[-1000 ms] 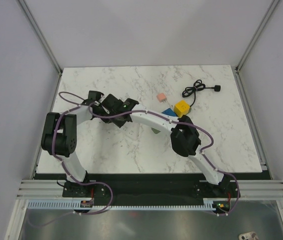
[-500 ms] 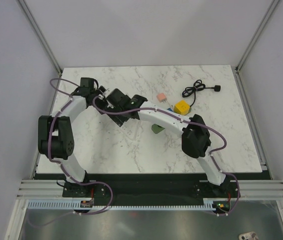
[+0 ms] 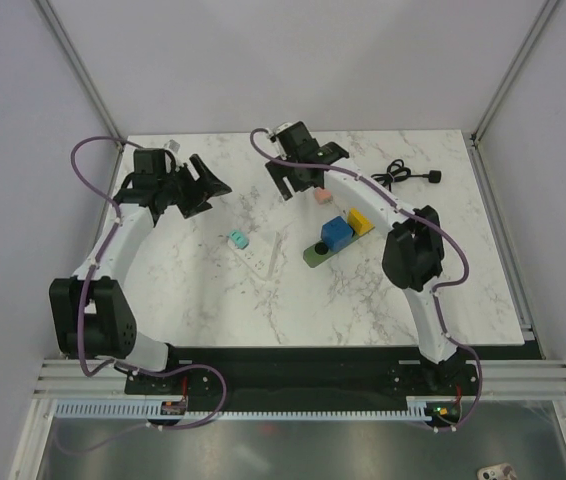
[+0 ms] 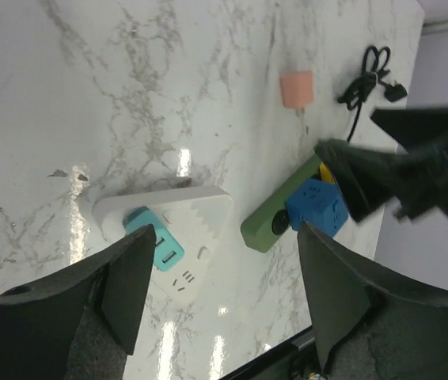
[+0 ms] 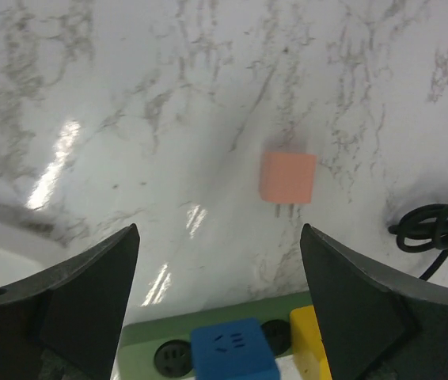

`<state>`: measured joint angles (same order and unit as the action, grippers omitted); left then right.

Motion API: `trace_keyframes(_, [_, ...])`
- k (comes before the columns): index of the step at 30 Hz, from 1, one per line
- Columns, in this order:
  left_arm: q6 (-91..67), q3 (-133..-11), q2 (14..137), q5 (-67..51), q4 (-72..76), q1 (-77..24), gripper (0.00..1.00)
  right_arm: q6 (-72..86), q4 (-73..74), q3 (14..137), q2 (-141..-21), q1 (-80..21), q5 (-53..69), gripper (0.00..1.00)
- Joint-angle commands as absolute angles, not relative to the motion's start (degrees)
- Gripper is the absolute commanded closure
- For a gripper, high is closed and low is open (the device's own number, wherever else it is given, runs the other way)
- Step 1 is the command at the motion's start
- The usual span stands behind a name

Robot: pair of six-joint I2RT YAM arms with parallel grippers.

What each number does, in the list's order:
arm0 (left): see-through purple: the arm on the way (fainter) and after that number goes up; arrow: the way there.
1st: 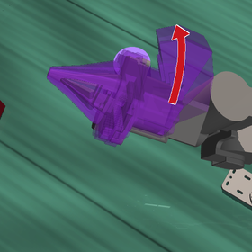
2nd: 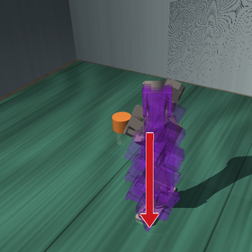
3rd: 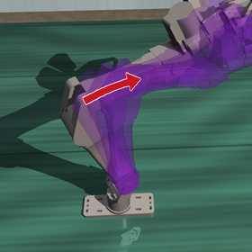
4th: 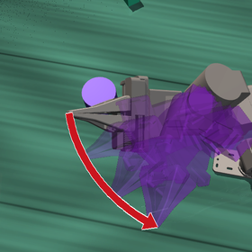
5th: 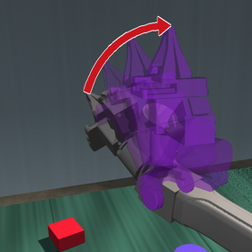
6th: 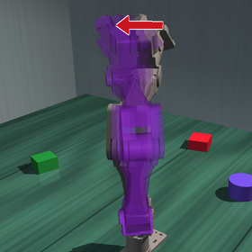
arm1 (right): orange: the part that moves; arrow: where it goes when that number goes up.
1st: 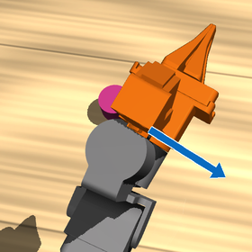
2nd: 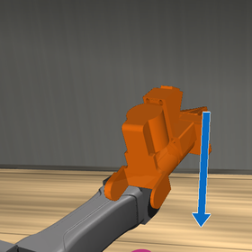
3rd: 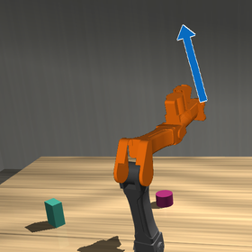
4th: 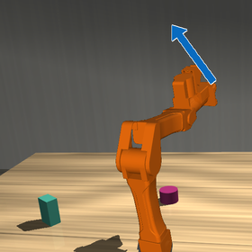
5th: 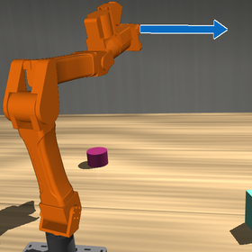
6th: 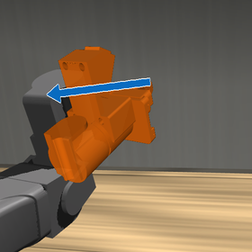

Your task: Insert the plug

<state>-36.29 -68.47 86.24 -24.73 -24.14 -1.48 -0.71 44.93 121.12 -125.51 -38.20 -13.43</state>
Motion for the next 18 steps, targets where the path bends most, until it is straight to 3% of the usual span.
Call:
trace_keyframes(1, [-30.7, -66.5, 81.6, -30.8, -23.4, -2.5, 0.14, -2.2, 46.1, 125.8, -130.3, -34.6, -13.9, 0.09])
trace_keyframes(3, [-29.7, -66.5, 81.0, -33.5, -24.4, -2.7, 0.08, -2.5, 46.3, 127.9, -131.8, -32.0, -13.2, 0.09])
trace_keyframes(5, [-28.0, -66.6, 80.6, -34.5, -25.3, -2.8, 0.08, -3.1, 46.1, 129.3, -133.9, -29.7, -11.4, 0.09])
trace_keyframes(18, [-28.5, -63.8, 78.4, -38.3, -23.0, -3.3, 0.28, -3.2, 45.3, 131.1, -142.0, -23.6, -2.7, 0.21])
